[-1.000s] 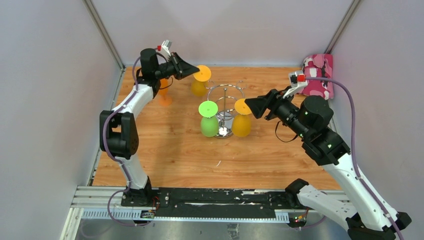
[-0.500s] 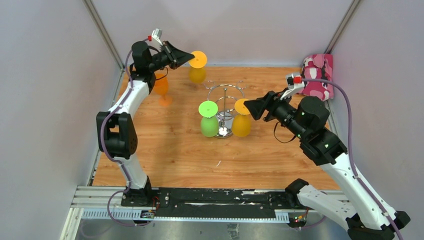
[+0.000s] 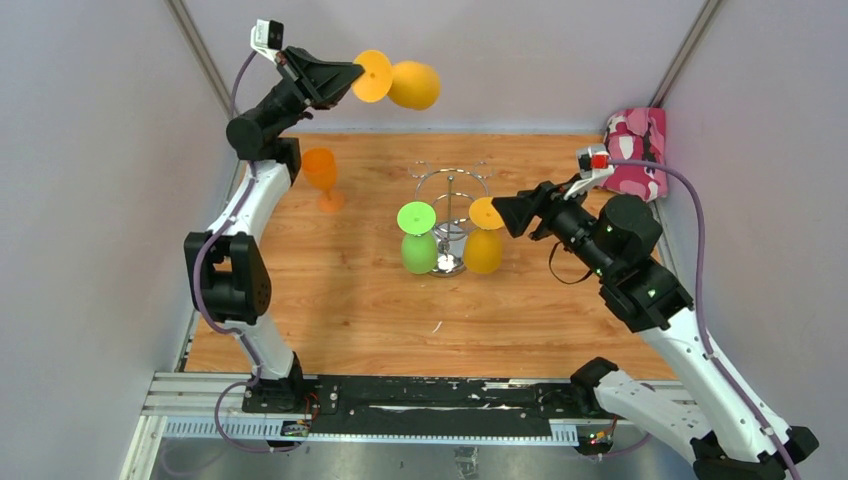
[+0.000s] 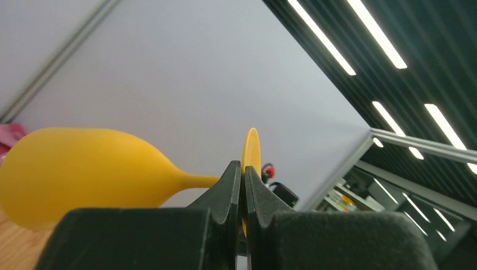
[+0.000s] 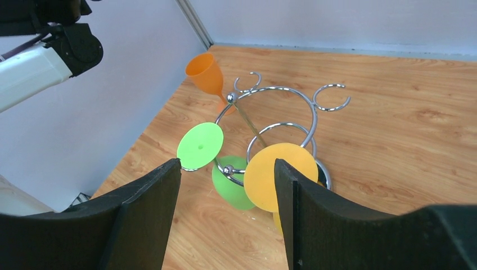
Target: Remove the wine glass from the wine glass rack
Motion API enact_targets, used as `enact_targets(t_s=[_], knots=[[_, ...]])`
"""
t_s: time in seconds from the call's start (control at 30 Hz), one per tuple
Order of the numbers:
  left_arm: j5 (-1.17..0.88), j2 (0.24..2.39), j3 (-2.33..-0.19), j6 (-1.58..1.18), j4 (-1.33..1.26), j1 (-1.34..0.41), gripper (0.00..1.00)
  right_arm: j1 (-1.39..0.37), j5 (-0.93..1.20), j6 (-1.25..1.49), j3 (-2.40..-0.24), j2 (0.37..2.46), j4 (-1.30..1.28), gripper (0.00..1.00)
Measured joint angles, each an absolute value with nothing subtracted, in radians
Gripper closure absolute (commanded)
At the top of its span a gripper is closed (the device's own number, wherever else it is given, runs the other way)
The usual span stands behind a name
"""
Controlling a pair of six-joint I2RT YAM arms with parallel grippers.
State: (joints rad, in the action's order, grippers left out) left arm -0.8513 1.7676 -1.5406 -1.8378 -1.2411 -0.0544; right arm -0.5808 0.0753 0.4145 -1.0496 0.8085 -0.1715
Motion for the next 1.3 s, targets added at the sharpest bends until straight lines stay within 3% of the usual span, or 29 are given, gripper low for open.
enact_targets(t_s=[0.1, 0.33, 0.43, 0.73, 1.0, 1.3], knots=[[-0.848, 1.736, -1.505, -1.957, -1.398, -0.054, 0.93, -0.569, 0.086, 0.410, -1.050, 0.799, -0.150, 0.33], [-0.859, 1.580, -1.378, -2.013, -1.455, -0.067, 0.93, -0.471, 0.288, 0.403, -1.013, 0.794, -0.002, 0.33], [-0.865, 1.470, -1.324, -2.012, -1.478, -0.106, 0.93, -0.419, 0.445, 0.402, -1.009, 0.820, 0.122, 0.29], [-0.868, 1.259, -1.186, -1.990, -1.504, -0.189, 0.94, -0.395, 0.801, 0.645, -0.990, 1.005, 0.590, 0.30], [-0.868, 1.229, -1.124, -1.977, -1.503, -0.191, 0.94, -0.392, 0.946, 0.843, -0.972, 1.021, 0.905, 0.30], [-0.863, 1.213, -1.078, -1.967, -1.502, -0.205, 0.94, -0.392, 0.976, 0.971, -0.991, 1.130, 1.061, 0.31]])
